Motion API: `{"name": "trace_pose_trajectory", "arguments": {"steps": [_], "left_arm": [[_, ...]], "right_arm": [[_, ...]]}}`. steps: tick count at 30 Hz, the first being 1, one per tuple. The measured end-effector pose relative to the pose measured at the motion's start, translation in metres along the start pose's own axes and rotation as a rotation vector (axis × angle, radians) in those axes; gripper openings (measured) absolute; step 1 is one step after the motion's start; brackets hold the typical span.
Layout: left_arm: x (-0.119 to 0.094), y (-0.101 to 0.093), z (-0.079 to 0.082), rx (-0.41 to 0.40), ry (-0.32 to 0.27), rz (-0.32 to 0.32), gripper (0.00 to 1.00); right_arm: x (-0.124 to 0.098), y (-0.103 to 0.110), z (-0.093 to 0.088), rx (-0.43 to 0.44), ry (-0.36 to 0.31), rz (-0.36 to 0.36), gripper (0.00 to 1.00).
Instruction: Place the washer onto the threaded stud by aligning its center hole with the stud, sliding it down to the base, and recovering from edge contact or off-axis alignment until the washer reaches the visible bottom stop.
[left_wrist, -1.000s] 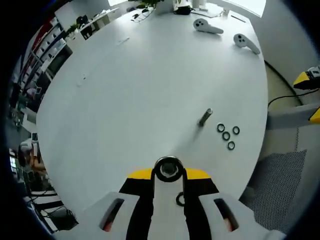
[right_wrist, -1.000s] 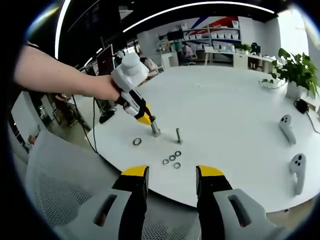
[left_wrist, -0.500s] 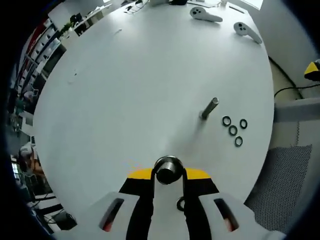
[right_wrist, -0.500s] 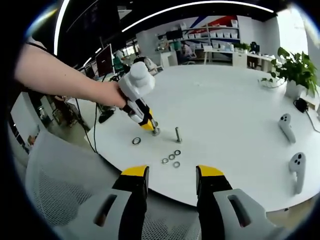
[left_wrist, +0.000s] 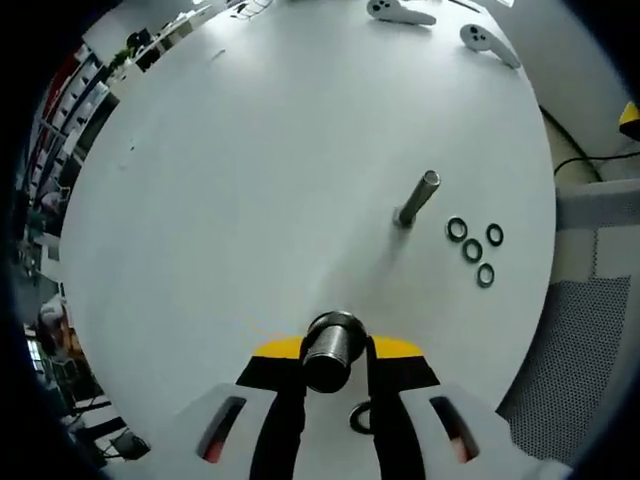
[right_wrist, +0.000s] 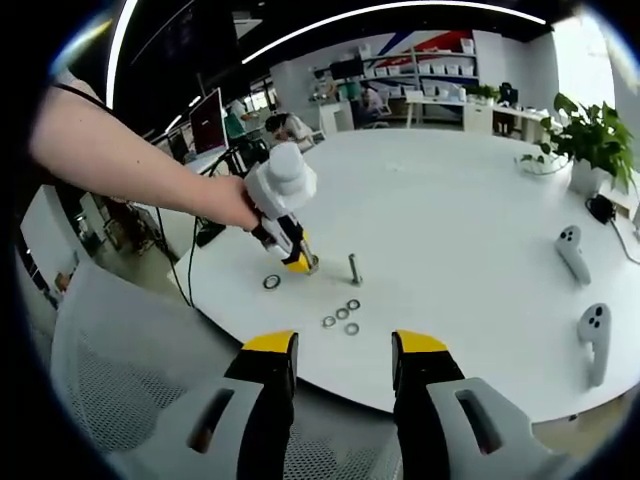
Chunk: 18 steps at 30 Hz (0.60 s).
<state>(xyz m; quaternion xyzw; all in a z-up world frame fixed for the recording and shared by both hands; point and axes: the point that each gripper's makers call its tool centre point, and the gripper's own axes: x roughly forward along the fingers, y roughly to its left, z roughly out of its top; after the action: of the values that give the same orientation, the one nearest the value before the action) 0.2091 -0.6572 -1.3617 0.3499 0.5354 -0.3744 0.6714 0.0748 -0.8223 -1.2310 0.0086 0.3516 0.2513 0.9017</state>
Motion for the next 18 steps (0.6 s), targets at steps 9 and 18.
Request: {"name": "trace_pose_trajectory", "arguments": {"steps": [9, 18], "left_arm": [[-0.004, 0.0, -0.007, -0.042, -0.029, 0.002, 0.26], [-0.008, -0.002, -0.035, -0.101, -0.005, 0.0, 0.27]], "right_arm": [[0.0, 0.0, 0.0, 0.001, 0.002, -0.003, 0.39], [0.0, 0.0, 0.0, -0.003, 0.0, 0.0, 0.39]]}}
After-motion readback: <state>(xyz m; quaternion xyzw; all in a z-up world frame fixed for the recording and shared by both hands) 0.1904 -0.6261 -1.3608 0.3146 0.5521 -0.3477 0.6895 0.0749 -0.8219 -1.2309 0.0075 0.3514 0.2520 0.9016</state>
